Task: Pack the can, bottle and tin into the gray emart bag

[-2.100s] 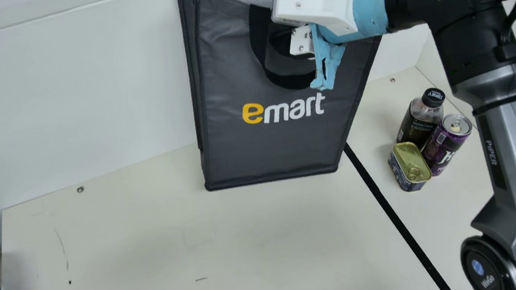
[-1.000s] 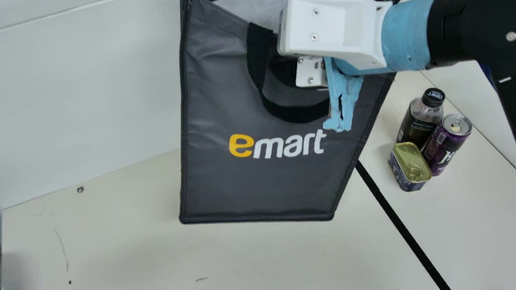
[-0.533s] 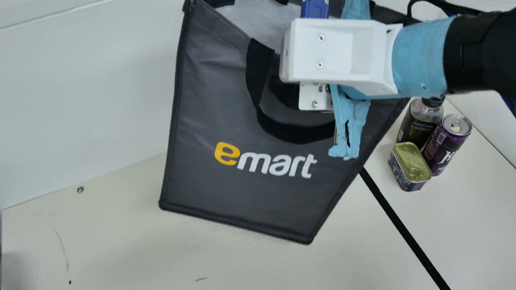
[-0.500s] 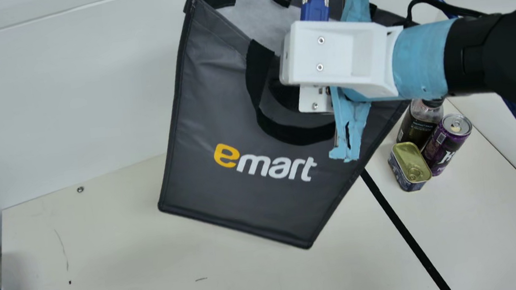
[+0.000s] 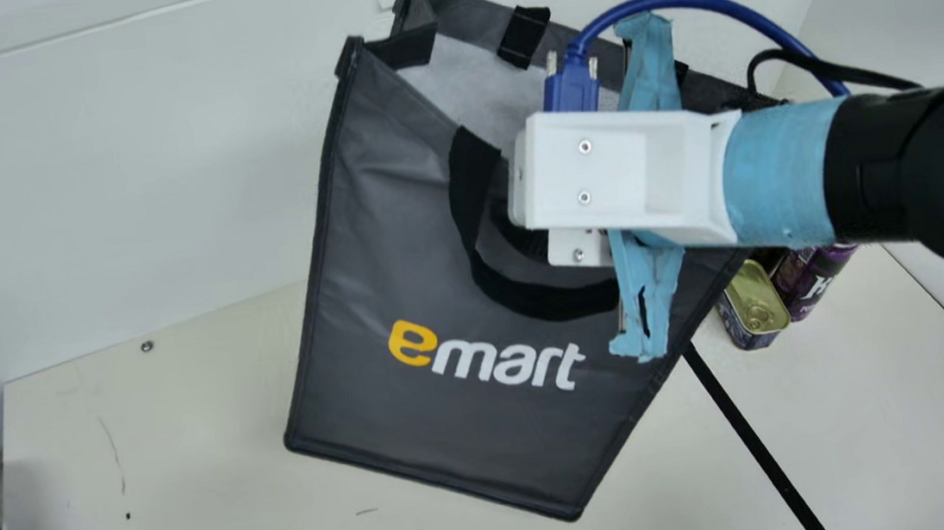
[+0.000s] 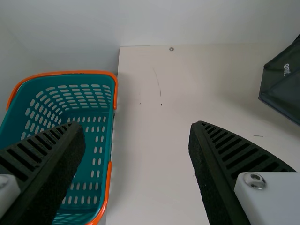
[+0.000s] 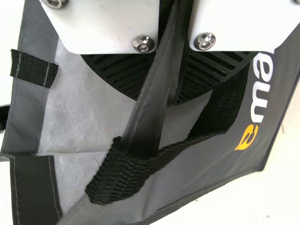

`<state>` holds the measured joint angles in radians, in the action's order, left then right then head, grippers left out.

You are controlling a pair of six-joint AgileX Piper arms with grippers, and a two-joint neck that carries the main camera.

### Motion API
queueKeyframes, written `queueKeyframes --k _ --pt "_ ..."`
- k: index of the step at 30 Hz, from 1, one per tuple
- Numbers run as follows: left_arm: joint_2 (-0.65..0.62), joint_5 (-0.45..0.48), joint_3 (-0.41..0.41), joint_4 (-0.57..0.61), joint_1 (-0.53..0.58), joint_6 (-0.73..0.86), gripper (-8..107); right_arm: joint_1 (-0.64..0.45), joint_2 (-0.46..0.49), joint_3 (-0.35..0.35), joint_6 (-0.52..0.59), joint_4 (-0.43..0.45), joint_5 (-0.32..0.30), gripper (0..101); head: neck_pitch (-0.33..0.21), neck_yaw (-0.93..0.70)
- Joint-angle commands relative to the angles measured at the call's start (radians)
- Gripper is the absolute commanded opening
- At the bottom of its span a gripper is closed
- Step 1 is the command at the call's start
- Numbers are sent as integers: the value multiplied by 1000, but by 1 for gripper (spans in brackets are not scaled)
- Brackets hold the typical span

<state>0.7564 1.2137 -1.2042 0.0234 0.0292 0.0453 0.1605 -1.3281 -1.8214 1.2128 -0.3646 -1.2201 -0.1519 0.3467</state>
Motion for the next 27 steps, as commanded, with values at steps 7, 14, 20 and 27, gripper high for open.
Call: queueKeyframes --k 7,14,20,27 --pt "0 0 0 0 0 0 90 59 35 56 -35 43 0 0 -23 2" --pt "0 0 0 0 0 0 90 112 63 109 -66 82 0 0 -23 2" --pt "0 0 0 0 0 0 90 154 74 135 -99 110 0 0 -23 2" --pt "0 0 0 0 0 0 90 196 80 149 -147 134 0 0 -23 2"
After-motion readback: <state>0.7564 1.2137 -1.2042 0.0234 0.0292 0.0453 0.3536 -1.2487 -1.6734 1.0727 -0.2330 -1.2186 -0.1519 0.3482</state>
